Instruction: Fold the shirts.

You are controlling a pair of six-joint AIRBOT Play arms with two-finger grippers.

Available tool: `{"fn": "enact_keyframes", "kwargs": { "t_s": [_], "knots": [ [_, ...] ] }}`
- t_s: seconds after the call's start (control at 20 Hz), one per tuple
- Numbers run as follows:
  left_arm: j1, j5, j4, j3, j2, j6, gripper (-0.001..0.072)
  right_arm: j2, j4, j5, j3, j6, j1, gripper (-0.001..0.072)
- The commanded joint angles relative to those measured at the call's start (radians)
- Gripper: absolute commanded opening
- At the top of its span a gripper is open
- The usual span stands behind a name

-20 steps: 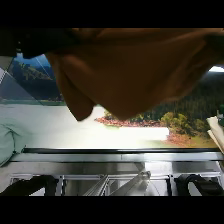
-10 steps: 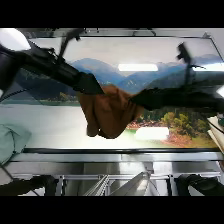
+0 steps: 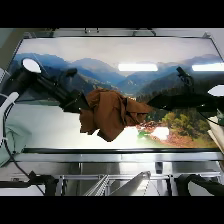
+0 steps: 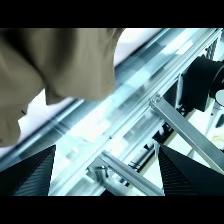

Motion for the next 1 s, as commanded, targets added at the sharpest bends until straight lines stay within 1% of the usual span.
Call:
{"fn": "enact_keyframes", "kwargs": {
  "t_s": [0.0,0.05,0.1,0.15,0.25,0.35,0.5,0.55,0.6,0.65,0.7,0.75,0.85,0.95],
  "knots": [
    [-0.056,0.163,-0.005,-0.301,0.105,-0.005,0.0718,-0.094,-0.039,-0.01,-0.002,0.008,-0.126,0.0654],
    [-0.1,0.226,-0.01,-0.365,0.125,-0.005,0.0717,-0.138,-0.021,-0.01,-0.002,0.008,-0.132,0.0653],
    [-0.15,0.294,-0.01,-0.41,0.134,-0.006,0.0716,-0.187,0.0,-0.009,-0.002,0.007,-0.13,0.0631],
    [-0.2,0.352,-0.01,-0.435,0.134,-0.006,0.0714,-0.234,0.032,-0.009,-0.002,0.002,-0.122,0.0559],
    [-0.293,0.454,-0.019,-0.444,0.109,-0.007,0.0707,-0.307,0.11,-0.009,-0.002,-0.029,-0.1,0.0558],
    [-0.354,0.48,-0.033,-0.403,0.04,-0.007,0.0707,-0.363,0.186,-0.013,-0.001,-0.054,-0.064,0.0557],
    [-0.387,0.467,-0.034,-0.291,-0.088,-0.027,0.0698,-0.408,0.217,-0.047,0.008,-0.056,0.006,0.0548],
    [-0.387,0.452,-0.035,-0.253,-0.126,-0.028,0.0698,-0.418,0.218,-0.061,0.018,-0.056,0.031,0.0529],
    [-0.387,0.432,-0.034,-0.219,-0.159,-0.029,0.0695,-0.428,0.218,-0.071,0.031,-0.056,0.058,0.0445],
    [-0.387,0.407,-0.033,-0.186,-0.188,-0.029,0.0484,-0.438,0.217,-0.082,0.049,-0.056,0.081,0.0363],
    [-0.384,0.376,-0.033,-0.161,-0.209,-0.029,0.0166,-0.441,0.217,-0.089,0.066,-0.056,0.093,0.0204],
    [-0.383,0.348,-0.034,-0.142,-0.22,-0.027,0.0001,-0.441,0.217,-0.087,0.086,-0.056,0.097,0.0015],
    [-0.383,0.317,-0.032,-0.119,-0.217,-0.026,0.0001,-0.418,0.204,-0.068,0.126,-0.057,0.082,0.0018],
    [-0.381,0.308,-0.033,-0.114,-0.175,-0.02,0.0003,-0.361,0.174,-0.037,0.153,-0.056,0.048,0.0018]
  ]
}}
